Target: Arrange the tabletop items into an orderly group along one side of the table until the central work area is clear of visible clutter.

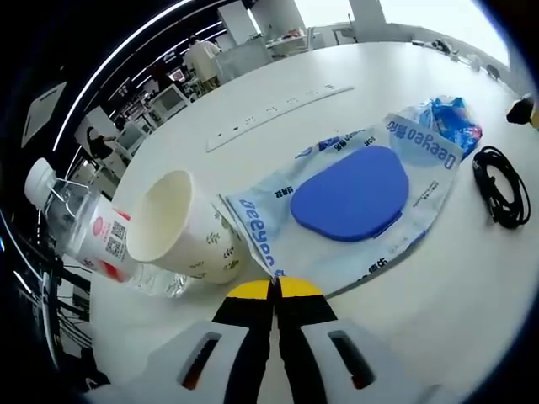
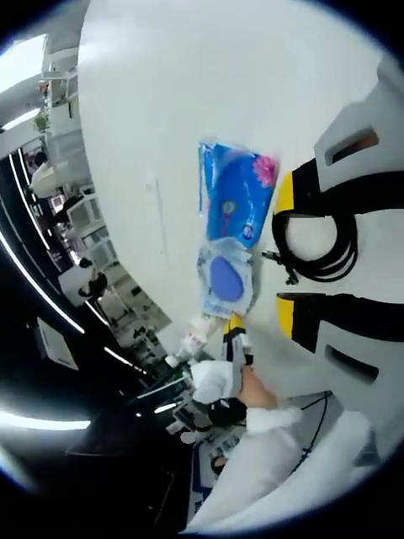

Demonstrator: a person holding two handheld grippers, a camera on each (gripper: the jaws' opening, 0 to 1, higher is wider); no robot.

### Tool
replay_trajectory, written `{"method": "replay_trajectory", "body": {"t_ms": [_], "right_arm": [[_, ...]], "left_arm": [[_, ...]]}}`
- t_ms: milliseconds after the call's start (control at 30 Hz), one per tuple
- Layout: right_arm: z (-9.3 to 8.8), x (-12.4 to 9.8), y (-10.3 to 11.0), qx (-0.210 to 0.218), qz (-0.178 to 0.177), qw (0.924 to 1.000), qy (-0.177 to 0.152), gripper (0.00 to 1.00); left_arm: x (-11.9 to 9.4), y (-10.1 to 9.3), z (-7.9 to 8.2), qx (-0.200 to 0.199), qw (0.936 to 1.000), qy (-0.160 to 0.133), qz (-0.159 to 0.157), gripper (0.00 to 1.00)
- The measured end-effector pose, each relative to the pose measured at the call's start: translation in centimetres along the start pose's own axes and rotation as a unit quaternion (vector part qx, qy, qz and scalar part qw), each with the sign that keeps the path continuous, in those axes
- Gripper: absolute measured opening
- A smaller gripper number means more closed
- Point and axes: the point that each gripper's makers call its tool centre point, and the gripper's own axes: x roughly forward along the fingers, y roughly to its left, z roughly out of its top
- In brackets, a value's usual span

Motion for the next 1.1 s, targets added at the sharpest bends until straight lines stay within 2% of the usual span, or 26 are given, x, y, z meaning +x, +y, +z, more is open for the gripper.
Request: {"method": "replay_trajectory", "body": {"t_ms": [100,167,233,300,367,467,567,733,867,933,1000,1100], "right_arm": [[0.1,-1.3,-1.4,0.033,-0.016,0.9992,-0.015,0.33],[0.3,-2.3,-1.9,0.08,-0.02,0.9962,-0.029,0.33],[0.2,-2.9,-2.0,0.07,-0.019,0.9969,-0.031,0.33],[0.1,-3.3,-1.9,0.054,-0.024,0.9978,-0.029,0.34],[0.0,-3.3,-1.9,0.05,-0.024,0.9981,-0.027,0.36],[-0.2,-3.2,-1.7,0.042,-0.024,0.9987,-0.018,0.4],[-0.3,-2.9,-1.5,-0.002,-0.028,0.9996,-0.001,0.47],[-0.4,-2.8,-0.8,-0.023,-0.023,0.9995,0.006,0.57],[-1.1,-3.0,-0.6,-0.018,-0.025,0.9994,0.017,0.66],[-1.6,-3.2,-0.8,-0.021,-0.03,0.9989,0.03,0.73],[-2.1,-3.5,-0.8,-0.011,-0.034,0.9985,0.042,0.77],[-2.3,-3.9,-0.7,-0.016,-0.032,0.9986,0.038,0.81]], "left_arm": [[-0.1,0.1,0.1,0.001,1.0,-0.004,-0.005,0.0],[-0.3,0.3,0.1,-0.007,0.9999,-0.007,-0.002,0.01],[-0.7,0.7,0.1,-0.011,0.9998,-0.008,0.012,0.08],[-1.2,0.9,0.5,-0.018,0.9994,-0.023,0.021,0.16],[-1.7,0.9,1.3,-0.051,0.9968,-0.058,0.019,0.24],[-2.4,1.0,1.3,-0.062,0.9956,-0.067,0.022,0.32],[-3.2,1.0,1.4,-0.08,0.9935,-0.08,0.013,0.4],[-4.4,1.4,0.4,-0.086,0.9933,-0.075,0.016,0.5],[-5.2,1.4,-0.8,-0.152,0.9862,-0.066,-0.001,0.64],[-5.6,1.7,-1.2,-0.167,0.9835,-0.071,-0.005,0.76],[-6.1,2.0,-1.6,-0.175,0.9819,-0.071,-0.003,0.8],[-6.9,2.0,-1.6,-0.211,0.9733,-0.087,-0.023,0.93]]}}
